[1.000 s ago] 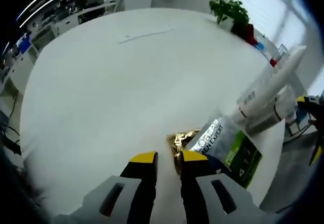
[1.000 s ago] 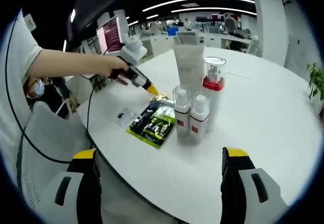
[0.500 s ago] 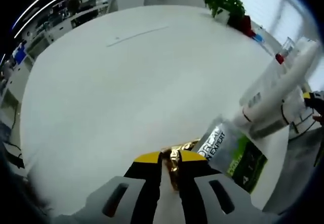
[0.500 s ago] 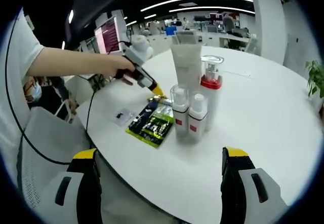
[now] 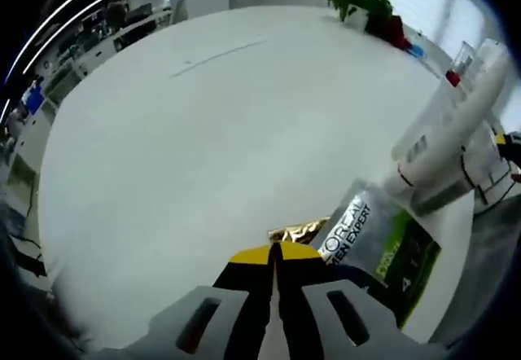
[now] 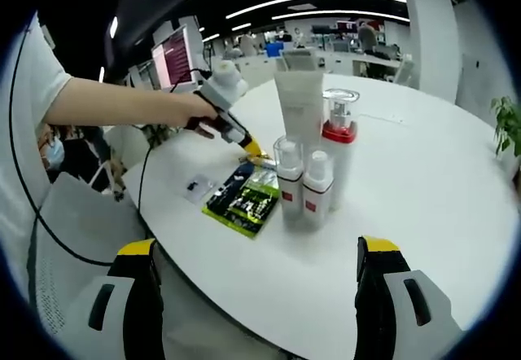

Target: Arrange the skincare products in the storage area until every visible bottle or jar stands upright without overlapping.

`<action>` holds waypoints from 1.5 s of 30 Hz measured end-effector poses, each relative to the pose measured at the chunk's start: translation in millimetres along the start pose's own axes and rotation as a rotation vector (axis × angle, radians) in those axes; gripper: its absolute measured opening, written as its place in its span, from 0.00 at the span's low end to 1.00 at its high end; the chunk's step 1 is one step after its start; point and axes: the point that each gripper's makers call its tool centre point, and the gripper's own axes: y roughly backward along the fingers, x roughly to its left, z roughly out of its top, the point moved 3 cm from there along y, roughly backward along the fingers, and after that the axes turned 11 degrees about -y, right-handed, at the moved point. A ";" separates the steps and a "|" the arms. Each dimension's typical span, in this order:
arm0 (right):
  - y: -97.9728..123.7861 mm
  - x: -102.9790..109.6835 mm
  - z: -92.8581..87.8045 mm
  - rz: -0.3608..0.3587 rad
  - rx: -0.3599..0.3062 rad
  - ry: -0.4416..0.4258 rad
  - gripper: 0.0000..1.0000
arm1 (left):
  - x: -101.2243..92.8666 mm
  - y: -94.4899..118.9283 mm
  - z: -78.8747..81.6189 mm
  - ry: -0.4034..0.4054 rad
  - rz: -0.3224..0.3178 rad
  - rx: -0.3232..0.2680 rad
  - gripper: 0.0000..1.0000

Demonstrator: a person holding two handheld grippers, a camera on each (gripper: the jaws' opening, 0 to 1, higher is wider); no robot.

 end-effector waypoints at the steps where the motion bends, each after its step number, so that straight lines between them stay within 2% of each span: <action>1: 0.1 0.1 0.1 0.000 -0.001 -0.001 0.99 | 1.0 -0.1 0.3 -0.003 0.002 -0.001 0.04; 14: 0.6 0.0 1.2 -0.002 -0.006 -0.002 0.99 | 6.6 3.6 0.8 -0.003 0.016 -0.015 0.05; 19: -0.7 4.0 -0.1 -0.002 0.010 0.035 0.99 | 9.8 4.2 1.4 -0.031 0.029 -0.015 0.05; 20: -0.6 5.4 0.3 0.000 0.010 0.044 0.99 | 9.7 5.0 2.7 -0.038 0.023 -0.027 0.05; 21: -0.3 8.0 1.5 0.000 0.010 0.060 0.99 | 7.8 5.7 10.8 -0.082 0.005 -0.084 0.05; 22: -0.4 10.1 2.6 0.001 0.008 0.079 0.99 | 5.5 7.9 13.3 -0.090 -0.009 -0.101 0.05; 25: -1.7 23.3 3.2 0.034 0.030 0.134 0.99 | -1.0 11.7 17.5 -0.129 -0.071 -0.105 0.05; 27: -6.1 42.6 5.5 0.118 0.049 0.175 0.94 | -2.8 8.6 16.8 -0.189 -0.078 -0.090 0.05; 28: -10.9 56.7 10.5 0.178 0.047 0.196 0.88 | -5.7 7.2 14.8 -0.201 -0.095 -0.079 0.05; 30: -23.1 76.4 22.4 0.249 0.029 0.226 0.81 | -12.1 6.0 17.3 -0.208 -0.107 -0.075 0.05; 32: -38.8 86.6 32.3 0.269 0.026 0.241 0.74 | -14.6 4.5 16.4 -0.228 -0.110 -0.062 0.05; 34: -63.1 89.9 39.6 0.253 0.046 0.288 0.65 | -16.3 2.2 13.8 -0.270 -0.102 -0.036 0.05; 35: -80.9 86.7 40.8 0.213 0.068 0.319 0.58 | -17.0 1.4 13.3 -0.279 -0.100 -0.029 0.05; 37: -106.2 79.6 38.6 0.159 0.095 0.343 0.39 | -17.0 0.0 12.8 -0.284 -0.103 -0.032 0.05; 38: -110.9 78.7 37.9 0.155 0.094 0.333 0.31 | -16.4 0.1 12.9 -0.280 -0.107 -0.034 0.05; 39: -123.9 74.6 35.2 0.143 0.087 0.277 0.26 | -15.8 -0.1 12.9 -0.279 -0.107 -0.035 0.05; 40: -130.9 71.8 33.3 0.139 0.089 0.254 0.23 | -13.9 -1.2 13.5 -0.286 -0.103 -0.033 0.05; 42: -144.6 59.4 31.9 0.083 0.085 0.233 0.22 | -11.1 -1.6 14.7 -0.301 -0.092 -0.031 0.05; 45: -158.1 46.8 26.4 0.031 0.098 0.258 0.19 | -11.5 -1.2 16.2 -0.297 -0.097 -0.036 0.05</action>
